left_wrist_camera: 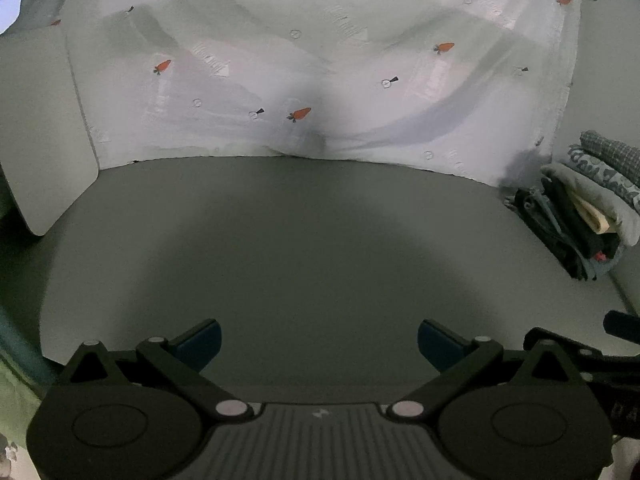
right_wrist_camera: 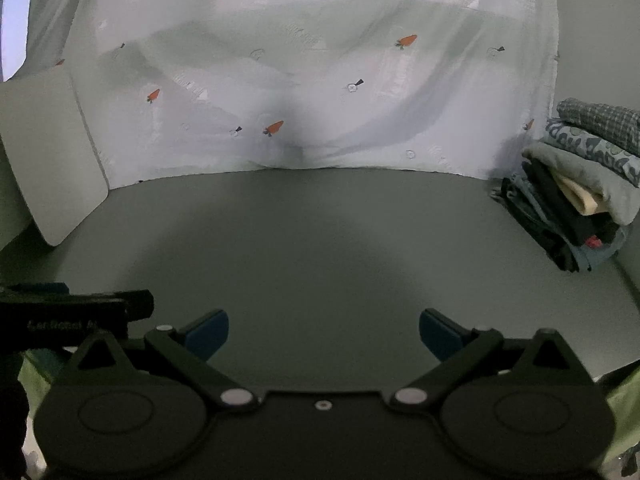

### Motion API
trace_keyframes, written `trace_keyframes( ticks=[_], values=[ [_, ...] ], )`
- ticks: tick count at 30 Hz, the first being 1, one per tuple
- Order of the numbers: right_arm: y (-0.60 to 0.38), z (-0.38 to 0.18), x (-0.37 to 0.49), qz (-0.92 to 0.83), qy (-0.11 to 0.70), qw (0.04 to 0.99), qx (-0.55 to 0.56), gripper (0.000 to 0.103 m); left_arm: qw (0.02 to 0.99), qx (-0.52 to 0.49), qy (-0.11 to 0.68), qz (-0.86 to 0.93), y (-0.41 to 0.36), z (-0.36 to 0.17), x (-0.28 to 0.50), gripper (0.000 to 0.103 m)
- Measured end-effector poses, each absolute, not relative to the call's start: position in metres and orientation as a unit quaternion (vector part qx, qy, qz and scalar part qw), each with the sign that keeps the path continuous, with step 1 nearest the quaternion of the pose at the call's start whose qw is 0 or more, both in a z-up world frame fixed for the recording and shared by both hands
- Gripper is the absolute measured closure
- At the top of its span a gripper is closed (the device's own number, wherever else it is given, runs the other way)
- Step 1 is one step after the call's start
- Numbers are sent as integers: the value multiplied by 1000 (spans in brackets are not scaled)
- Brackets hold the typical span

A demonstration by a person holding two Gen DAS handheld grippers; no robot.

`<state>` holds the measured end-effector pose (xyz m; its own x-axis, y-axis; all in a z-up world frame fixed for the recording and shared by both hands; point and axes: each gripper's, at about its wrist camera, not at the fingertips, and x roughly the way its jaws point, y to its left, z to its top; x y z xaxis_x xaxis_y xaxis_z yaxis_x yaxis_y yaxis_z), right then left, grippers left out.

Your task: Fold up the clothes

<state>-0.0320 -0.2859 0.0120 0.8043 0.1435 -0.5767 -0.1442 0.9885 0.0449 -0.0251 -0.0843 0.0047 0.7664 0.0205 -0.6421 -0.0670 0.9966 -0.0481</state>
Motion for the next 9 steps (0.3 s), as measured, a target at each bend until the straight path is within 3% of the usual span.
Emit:
trace_keyframes(
  ticks=[9],
  values=[
    [-288,12,-31,74,305,949,-5,0,941,-29,336,27,-87,5,-26,0]
  ],
)
